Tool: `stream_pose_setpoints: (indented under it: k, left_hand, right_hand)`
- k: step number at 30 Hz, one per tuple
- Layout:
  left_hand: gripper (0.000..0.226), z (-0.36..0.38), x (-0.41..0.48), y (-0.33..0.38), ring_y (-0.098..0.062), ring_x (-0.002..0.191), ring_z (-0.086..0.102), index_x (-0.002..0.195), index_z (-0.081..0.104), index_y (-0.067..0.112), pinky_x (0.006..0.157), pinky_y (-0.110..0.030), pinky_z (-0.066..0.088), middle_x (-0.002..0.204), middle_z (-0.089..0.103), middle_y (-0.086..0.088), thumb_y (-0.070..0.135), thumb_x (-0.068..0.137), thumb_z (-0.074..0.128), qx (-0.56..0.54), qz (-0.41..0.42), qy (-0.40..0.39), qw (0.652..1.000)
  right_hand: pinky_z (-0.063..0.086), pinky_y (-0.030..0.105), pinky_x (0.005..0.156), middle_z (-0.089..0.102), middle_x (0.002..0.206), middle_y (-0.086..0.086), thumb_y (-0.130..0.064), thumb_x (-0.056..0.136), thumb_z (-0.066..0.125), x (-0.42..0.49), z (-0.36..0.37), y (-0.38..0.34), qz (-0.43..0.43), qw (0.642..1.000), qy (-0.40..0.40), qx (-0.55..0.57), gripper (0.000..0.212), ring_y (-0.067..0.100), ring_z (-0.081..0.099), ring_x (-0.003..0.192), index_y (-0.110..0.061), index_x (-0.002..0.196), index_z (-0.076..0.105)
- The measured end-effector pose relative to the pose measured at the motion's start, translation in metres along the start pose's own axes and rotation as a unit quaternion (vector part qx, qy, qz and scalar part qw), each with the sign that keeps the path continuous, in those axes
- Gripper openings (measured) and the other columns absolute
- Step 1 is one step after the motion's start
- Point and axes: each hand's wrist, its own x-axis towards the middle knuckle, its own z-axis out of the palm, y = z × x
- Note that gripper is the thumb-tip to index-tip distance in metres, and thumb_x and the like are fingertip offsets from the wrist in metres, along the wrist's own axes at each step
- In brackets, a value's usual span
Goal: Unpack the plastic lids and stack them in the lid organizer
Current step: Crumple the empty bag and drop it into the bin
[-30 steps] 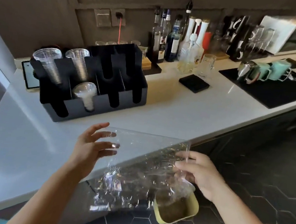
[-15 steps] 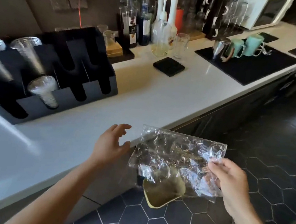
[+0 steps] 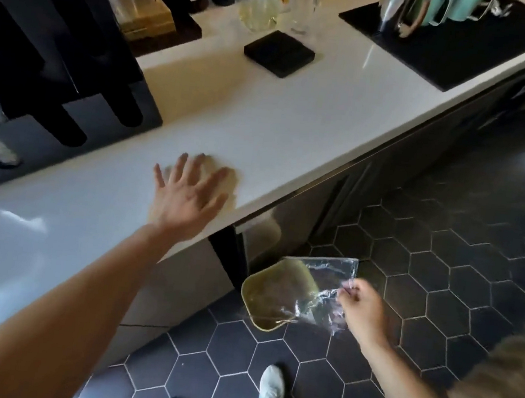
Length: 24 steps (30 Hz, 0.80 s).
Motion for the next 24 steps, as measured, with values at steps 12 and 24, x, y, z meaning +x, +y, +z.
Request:
stream_pose_setpoints:
  k: [12, 24]
  left_hand:
    - [0.047, 0.002, 0.004, 0.000, -0.030, 0.148, 0.025, 0.142, 0.043, 0.048, 0.116, -0.062, 0.018, 0.156, 0.038, -0.002, 0.055, 0.096, 0.035, -0.030, -0.009, 0.044, 0.999]
    - [0.050, 0.006, 0.004, 0.002, -0.033, 0.143, 0.034, 0.139, 0.055, 0.039, 0.114, -0.058, 0.025, 0.153, 0.045, -0.004, 0.053, 0.093, 0.042, -0.050, -0.011, 0.082, 0.995]
  right_hand:
    - [0.056, 0.030, 0.035, 0.068, 0.070, 0.013, -0.002, 0.089, 0.061, 0.089, 0.123, 0.070, 0.219, 0.976, -0.003, 0.015, 0.010, 0.030, 0.069, 0.054, -0.012, 0.088, 0.063]
    - [0.054, 0.044, 0.092, 0.072, 0.116, 0.021, -0.034, 0.089, 0.070, 0.109, 0.205, 0.109, 0.246, 0.968, -0.024, -0.053, 0.052, 0.041, 0.068, 0.107, -0.005, 0.130, 0.059]
